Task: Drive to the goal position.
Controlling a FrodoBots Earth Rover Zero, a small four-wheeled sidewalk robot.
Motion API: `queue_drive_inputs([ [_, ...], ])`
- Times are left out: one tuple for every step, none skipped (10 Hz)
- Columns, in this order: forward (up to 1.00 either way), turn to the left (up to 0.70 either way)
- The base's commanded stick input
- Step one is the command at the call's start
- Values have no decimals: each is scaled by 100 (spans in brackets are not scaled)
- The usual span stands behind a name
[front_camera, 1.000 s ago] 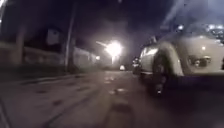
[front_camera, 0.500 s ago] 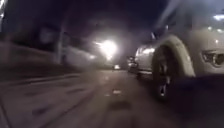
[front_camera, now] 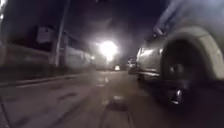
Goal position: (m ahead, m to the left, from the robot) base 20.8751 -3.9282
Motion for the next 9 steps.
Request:
queue_drive_inputs([
  [70,0],
  [70,0],
  [70,0],
  [70,0],
  [70,-21],
  [70,-35],
  [70,-35],
  [70,-35],
  [70,-35],
])
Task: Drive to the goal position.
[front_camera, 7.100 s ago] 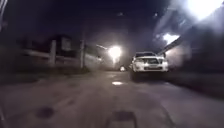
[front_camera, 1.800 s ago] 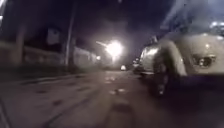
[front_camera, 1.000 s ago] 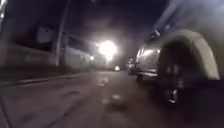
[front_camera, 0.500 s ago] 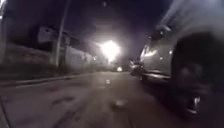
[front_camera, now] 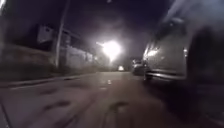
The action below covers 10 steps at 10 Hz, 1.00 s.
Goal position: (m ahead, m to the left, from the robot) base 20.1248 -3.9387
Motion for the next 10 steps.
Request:
queue_drive_inputs([
  [70,-35],
  [70,-18],
  [70,0],
  [70,0],
  [70,0],
  [70,0],
  [70,0],
  [70,0],
  [70,0],
  [70,0],
])
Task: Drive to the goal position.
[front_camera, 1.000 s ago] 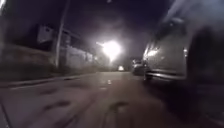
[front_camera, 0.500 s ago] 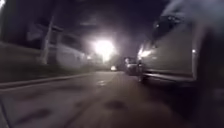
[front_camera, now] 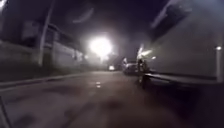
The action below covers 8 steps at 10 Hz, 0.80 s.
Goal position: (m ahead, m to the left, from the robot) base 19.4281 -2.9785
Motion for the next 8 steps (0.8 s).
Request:
queue_drive_inputs([
  [70,0],
  [70,0],
  [70,0],
  [70,0],
  [70,0],
  [70,0],
  [70,0],
  [70,0],
])
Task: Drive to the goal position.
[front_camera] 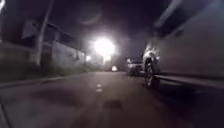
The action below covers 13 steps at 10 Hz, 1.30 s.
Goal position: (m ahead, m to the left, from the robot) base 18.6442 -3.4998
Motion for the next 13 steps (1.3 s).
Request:
queue_drive_inputs([
  [70,0],
  [70,0],
  [70,0],
  [70,0],
  [70,0],
  [70,0],
  [70,0],
  [70,0],
  [70,0],
  [70,0],
  [70,0],
  [70,0],
  [70,0],
])
